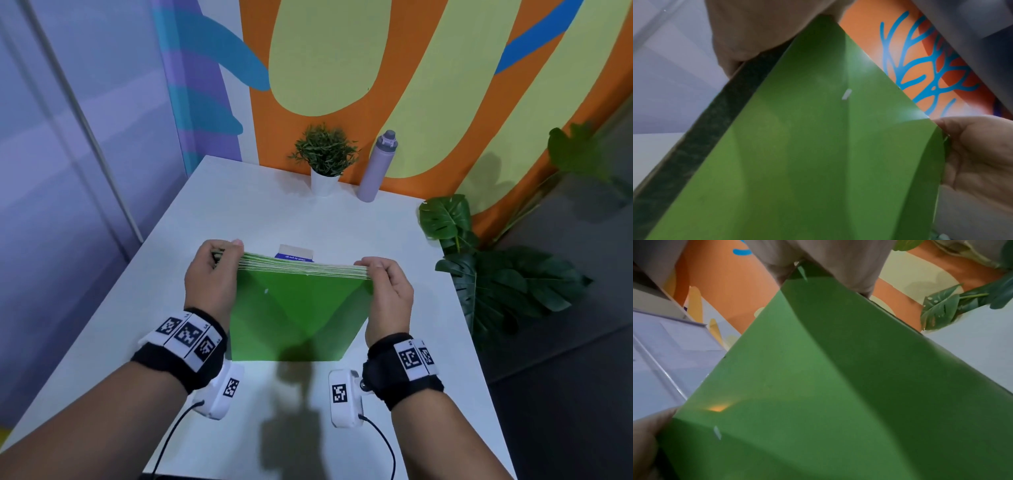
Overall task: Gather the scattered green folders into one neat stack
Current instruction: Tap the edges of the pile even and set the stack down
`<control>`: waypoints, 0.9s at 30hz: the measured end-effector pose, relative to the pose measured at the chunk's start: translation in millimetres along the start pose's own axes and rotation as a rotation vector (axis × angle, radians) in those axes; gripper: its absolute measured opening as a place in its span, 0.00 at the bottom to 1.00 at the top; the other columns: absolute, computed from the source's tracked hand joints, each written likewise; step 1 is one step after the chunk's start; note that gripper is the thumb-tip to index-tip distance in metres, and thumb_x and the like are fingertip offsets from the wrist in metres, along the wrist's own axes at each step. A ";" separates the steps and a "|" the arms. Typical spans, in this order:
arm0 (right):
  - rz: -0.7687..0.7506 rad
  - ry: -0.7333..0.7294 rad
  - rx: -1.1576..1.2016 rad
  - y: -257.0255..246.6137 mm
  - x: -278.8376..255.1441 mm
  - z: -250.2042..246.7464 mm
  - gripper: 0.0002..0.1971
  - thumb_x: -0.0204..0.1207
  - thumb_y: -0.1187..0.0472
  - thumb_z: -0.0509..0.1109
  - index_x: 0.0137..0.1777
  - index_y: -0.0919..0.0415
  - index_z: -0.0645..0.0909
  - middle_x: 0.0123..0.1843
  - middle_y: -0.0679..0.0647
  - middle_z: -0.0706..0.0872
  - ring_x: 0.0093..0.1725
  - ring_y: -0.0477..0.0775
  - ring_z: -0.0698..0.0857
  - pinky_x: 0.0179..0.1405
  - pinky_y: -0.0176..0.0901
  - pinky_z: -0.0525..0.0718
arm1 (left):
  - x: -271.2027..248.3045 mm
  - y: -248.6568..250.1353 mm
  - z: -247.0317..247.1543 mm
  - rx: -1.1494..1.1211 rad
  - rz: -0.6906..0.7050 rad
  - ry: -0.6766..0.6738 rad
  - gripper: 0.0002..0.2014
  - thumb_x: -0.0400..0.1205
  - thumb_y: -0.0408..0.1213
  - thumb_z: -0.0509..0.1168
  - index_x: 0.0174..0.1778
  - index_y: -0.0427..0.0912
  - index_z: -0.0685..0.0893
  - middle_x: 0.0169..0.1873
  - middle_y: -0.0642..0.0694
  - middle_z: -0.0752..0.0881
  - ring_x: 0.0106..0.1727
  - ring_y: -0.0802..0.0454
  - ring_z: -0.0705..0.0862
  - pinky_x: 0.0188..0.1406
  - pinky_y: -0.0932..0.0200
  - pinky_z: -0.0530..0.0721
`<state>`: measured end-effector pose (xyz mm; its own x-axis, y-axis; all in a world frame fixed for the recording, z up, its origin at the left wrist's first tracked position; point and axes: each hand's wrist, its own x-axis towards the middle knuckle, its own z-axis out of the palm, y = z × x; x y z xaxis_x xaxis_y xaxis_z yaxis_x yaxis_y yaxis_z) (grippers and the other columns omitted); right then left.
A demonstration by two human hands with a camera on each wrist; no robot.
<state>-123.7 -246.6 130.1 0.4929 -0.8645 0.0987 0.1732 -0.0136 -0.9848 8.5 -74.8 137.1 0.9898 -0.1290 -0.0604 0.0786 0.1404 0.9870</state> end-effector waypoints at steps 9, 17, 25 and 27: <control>-0.093 0.009 -0.039 14.6 -12.7 -0.1 0.15 0.82 0.51 0.54 0.62 0.52 0.77 0.54 0.49 0.88 0.57 0.51 0.81 0.66 0.51 0.73 | -6.7 -1.5 -3.7 0.069 0.112 -0.021 0.09 0.78 0.43 0.59 0.36 0.50 0.83 0.35 0.58 0.83 0.41 0.52 0.78 0.46 0.50 0.76; -0.147 0.028 -0.065 22.5 -13.6 -2.7 0.16 0.82 0.52 0.53 0.60 0.57 0.77 0.52 0.42 0.81 0.50 0.31 0.79 0.50 0.23 0.72 | -10.3 -20.2 -14.6 0.169 0.196 -0.117 0.14 0.71 0.58 0.65 0.47 0.57 0.75 0.39 0.58 0.80 0.36 0.64 0.78 0.41 0.66 0.77; 0.053 -0.104 -0.175 68.5 -37.6 -18.8 0.04 0.80 0.58 0.54 0.49 0.57 0.67 0.41 0.48 0.73 0.41 0.46 0.72 0.49 0.44 0.73 | -10.7 -75.6 -48.7 0.415 -0.115 -0.360 0.28 0.71 0.30 0.76 0.63 0.54 0.76 0.53 0.56 0.87 0.56 0.49 0.86 0.52 0.49 0.86; 0.112 -0.147 -0.253 80.1 -41.9 -24.6 0.05 0.83 0.64 0.54 0.47 0.55 0.66 0.41 0.49 0.74 0.38 0.41 0.74 0.47 0.39 0.74 | -13.9 -84.6 -53.0 0.489 -0.157 -0.401 0.27 0.74 0.27 0.73 0.64 0.54 0.73 0.53 0.53 0.86 0.58 0.47 0.84 0.52 0.51 0.85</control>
<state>-151.5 -223.8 43.5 0.6179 -0.7862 -0.0110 -0.0978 -0.0629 -0.9932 -5.6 -32.9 46.6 0.8422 -0.4816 -0.2424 0.0616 -0.3608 0.9306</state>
